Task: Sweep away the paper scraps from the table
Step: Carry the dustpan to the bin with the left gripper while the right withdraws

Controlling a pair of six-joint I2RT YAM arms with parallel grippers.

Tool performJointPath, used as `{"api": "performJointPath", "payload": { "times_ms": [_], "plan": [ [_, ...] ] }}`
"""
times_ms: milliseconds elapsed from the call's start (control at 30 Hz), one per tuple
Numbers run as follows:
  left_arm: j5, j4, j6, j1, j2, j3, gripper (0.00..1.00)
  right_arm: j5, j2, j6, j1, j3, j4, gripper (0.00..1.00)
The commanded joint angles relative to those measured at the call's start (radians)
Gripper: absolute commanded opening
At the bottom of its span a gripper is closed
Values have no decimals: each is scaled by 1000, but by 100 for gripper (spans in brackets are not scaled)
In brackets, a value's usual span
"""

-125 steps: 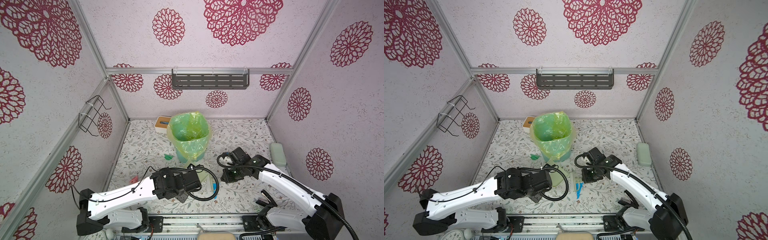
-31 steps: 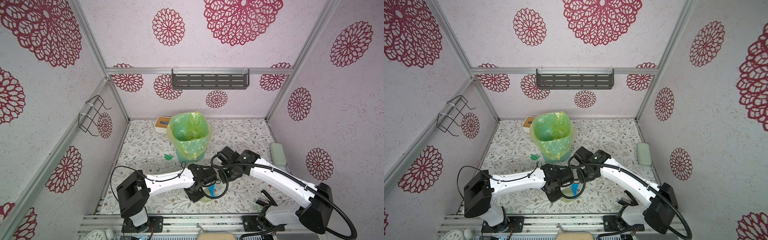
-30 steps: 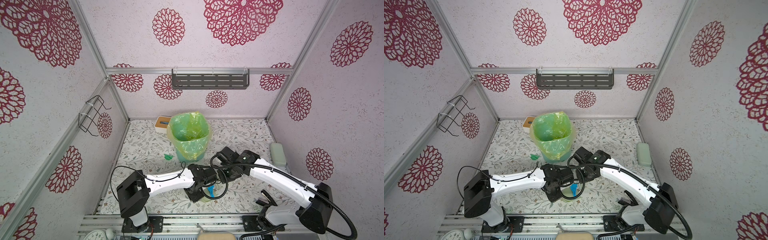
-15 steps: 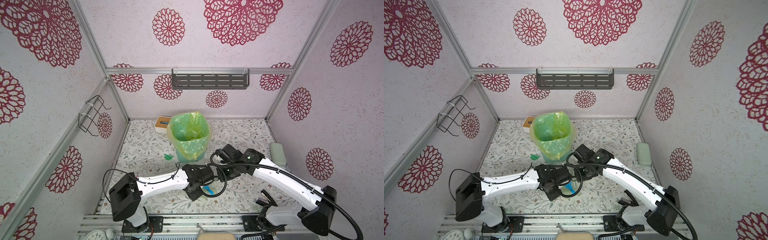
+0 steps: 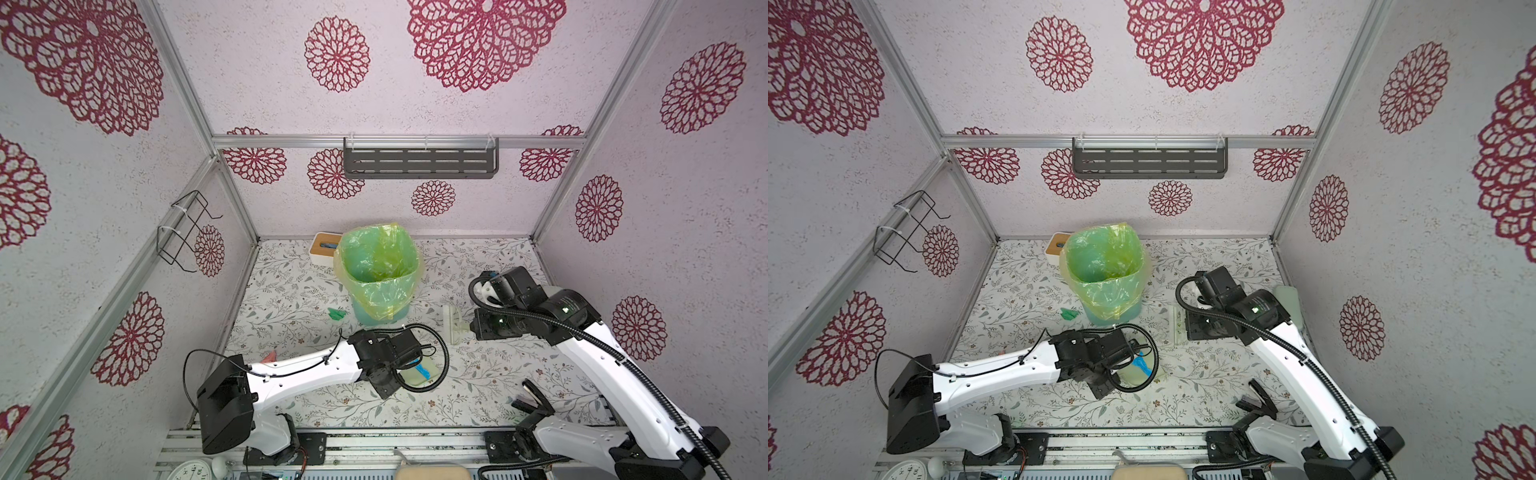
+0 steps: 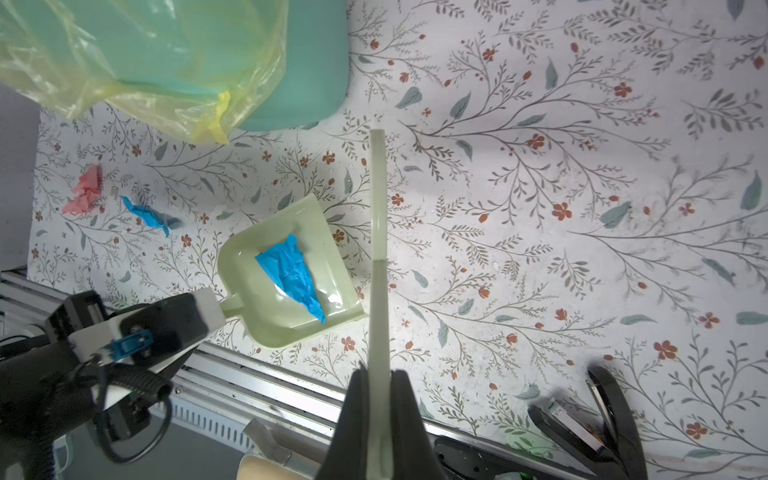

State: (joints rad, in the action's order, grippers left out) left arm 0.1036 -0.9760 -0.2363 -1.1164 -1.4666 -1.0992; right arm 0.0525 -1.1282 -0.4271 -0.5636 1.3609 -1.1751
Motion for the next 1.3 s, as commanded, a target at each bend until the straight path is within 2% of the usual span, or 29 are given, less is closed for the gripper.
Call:
{"api": "performJointPath", "payload": {
  "times_ms": [0, 300, 700, 1067, 1267],
  "plan": [
    [34, 2, -18, -20, 42, -26, 10, -1, 25, 43, 40, -17, -14, 0],
    [88, -142, -62, -89, 113, -166, 10, 70, 55, 63, 127, -125, 67, 0],
    [194, -261, -69, -92, 190, -370, 10, 131, 70, 83, 194, -193, 118, 0],
    [251, -396, -29, 70, 172, -580, 9, 162, 83, 85, 214, -213, 142, 0],
    [247, -421, 28, 200, 161, -660, 9, 173, 93, 88, 224, -232, 150, 0]
  ]
}}
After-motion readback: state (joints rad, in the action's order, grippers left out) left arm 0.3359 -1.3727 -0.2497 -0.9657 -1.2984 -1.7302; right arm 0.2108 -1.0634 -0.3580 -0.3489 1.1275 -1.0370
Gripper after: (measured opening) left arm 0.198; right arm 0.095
